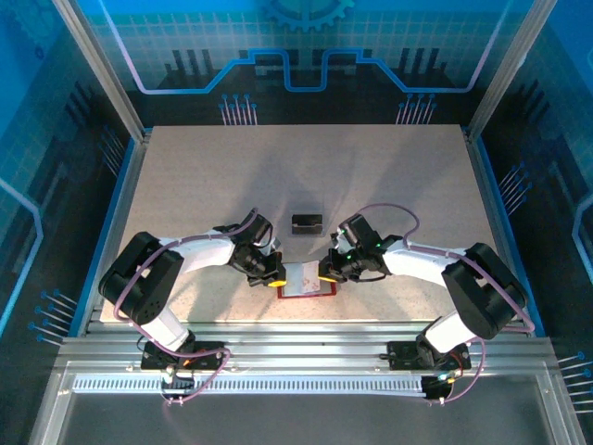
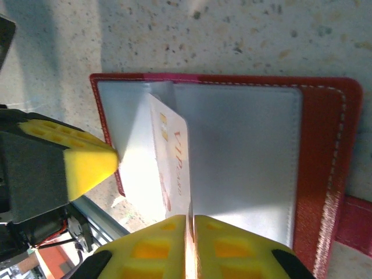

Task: Take the credit cards out of the card holder

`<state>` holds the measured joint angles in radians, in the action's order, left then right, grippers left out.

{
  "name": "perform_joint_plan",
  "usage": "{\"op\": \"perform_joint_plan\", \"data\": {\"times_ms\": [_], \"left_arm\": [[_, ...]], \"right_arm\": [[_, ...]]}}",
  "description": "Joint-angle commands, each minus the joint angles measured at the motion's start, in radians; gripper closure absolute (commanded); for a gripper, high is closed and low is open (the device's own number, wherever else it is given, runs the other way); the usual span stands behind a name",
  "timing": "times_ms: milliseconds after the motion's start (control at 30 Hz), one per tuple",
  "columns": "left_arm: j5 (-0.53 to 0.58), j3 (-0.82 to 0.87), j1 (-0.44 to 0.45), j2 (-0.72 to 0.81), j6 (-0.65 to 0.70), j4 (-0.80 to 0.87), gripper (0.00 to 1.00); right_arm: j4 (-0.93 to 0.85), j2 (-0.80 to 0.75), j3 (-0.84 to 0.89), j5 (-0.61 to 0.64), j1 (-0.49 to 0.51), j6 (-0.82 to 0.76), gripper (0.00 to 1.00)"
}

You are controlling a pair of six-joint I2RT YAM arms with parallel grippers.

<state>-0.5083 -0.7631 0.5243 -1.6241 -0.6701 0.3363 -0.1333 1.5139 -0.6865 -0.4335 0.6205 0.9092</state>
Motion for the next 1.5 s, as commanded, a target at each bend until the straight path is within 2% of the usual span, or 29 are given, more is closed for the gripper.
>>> {"op": "perform_joint_plan", "data": {"times_ms": [0,433,633,1167,1367,1467], "left_arm": [[0.021,-0.003,-0.003,-0.016,0.019,0.046,0.99],[0.019,-0.011,-0.004,-0.02,0.024,0.051,0.99],[0.021,-0.008,-0.004,-0.021,0.024,0.052,0.99],[0.022,-0.015,-0.003,-0.02,0.023,0.046,0.99],[0.016,-0.022,-0.003,0.0,0.015,0.03,0.96],[0.014,-0.024,-0.003,0.018,0.009,0.018,0.92]], "right_arm": [[0.027,-0.009,-0.008,-0.035,-0.007,0.013,0.87],[0.101,0.033,-0.004,-0.069,0.001,0.042,0.87],[0.084,0.032,-0.004,-0.054,0.002,0.039,0.91],[-0.219,-0.075,-0.102,0.057,-0.013,-0.106,0.94],[-0.346,-0.07,-0.187,0.067,-0.012,-0.254,0.95],[-0.411,-0.079,-0.246,0.081,-0.009,-0.369,0.95]]}}
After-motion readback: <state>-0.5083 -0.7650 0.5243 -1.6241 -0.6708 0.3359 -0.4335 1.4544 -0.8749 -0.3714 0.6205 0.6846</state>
